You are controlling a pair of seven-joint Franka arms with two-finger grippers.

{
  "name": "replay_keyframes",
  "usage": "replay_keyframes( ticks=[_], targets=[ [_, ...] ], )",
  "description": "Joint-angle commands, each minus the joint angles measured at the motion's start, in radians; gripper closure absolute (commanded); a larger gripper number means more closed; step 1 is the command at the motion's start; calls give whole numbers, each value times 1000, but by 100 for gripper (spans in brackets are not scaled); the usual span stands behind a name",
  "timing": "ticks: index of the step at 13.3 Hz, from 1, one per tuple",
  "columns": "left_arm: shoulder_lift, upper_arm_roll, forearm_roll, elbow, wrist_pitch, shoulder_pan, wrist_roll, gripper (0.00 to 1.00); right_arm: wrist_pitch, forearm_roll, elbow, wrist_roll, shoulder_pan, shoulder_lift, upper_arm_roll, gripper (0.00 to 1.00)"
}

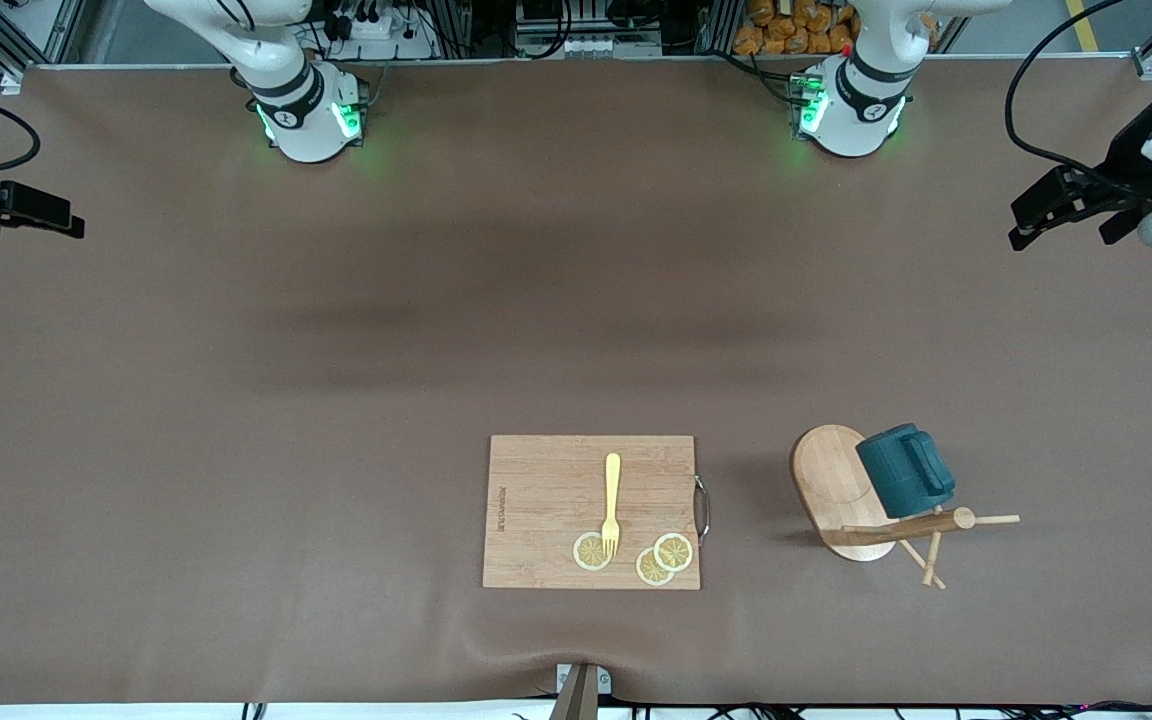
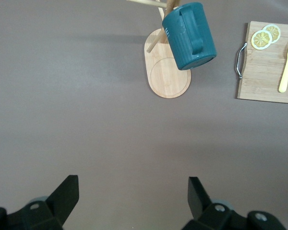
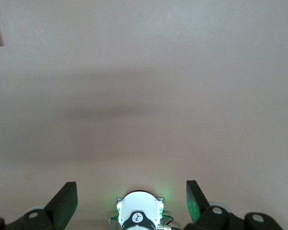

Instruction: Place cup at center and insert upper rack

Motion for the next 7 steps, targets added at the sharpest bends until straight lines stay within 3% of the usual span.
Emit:
replay_keyframes(
  ticks=[1,7],
  targets=[
    [11,5,30,29,-25,-16,-11,0,-4,5,6,-1,-10,-2,8,0],
    [-9,2,30,-15,38,-12,-20,0,-4,5,6,-1,-12,-2,6,0]
  ],
)
